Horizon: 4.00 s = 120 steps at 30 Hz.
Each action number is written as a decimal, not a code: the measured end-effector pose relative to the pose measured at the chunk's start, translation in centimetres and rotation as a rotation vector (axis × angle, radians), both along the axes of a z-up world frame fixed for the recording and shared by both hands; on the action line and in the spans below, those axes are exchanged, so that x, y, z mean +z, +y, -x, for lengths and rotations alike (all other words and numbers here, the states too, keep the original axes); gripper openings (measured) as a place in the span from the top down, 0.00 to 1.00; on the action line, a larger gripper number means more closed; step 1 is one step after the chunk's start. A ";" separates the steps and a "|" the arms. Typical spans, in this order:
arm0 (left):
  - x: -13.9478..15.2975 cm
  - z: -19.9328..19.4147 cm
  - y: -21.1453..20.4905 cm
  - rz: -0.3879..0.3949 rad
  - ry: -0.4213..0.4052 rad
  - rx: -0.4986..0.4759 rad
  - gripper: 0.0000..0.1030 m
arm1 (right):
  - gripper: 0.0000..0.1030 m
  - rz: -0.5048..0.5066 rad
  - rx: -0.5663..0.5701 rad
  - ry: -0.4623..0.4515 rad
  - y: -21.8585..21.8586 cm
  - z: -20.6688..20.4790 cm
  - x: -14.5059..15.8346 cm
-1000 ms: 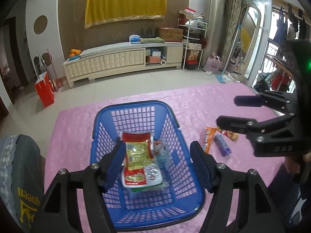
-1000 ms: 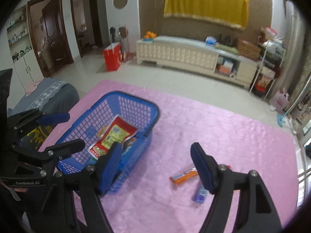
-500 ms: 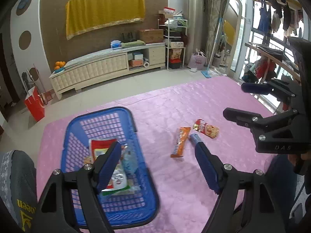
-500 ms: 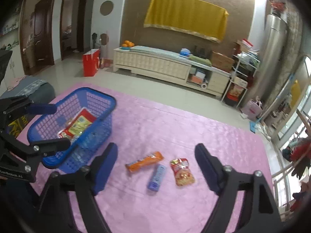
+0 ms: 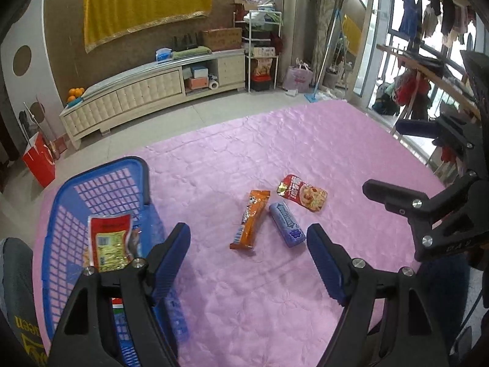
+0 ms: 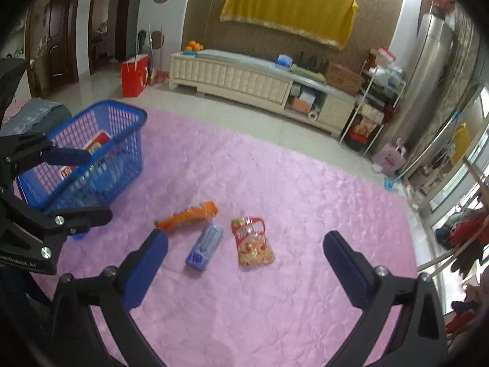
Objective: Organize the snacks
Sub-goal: 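Withdraw both grippers toward the remaining snacks on the pink cover, then grasp the orange stick snack with the left gripper while the right gripper grasps the red noodle pouch, then carry the orange stick snack and red noodle pouch over the blue basket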
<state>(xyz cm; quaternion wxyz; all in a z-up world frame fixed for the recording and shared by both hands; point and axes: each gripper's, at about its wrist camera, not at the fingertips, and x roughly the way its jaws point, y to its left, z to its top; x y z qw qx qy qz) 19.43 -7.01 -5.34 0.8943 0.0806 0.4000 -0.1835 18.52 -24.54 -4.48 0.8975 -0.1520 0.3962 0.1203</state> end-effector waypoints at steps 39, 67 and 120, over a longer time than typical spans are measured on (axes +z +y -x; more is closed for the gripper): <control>-13.2 -11.3 -4.8 -0.131 0.257 0.068 0.41 | 0.15 -0.030 0.076 0.282 -3.1 -9.9 -14.0; -11.2 -7.7 -5.1 -0.043 0.248 0.052 0.81 | 0.73 -0.118 0.074 0.245 -2.8 -6.9 -11.6; 1.8 1.8 21.4 0.016 0.007 0.269 0.81 | 0.73 -0.111 0.325 0.131 19.5 -1.6 0.2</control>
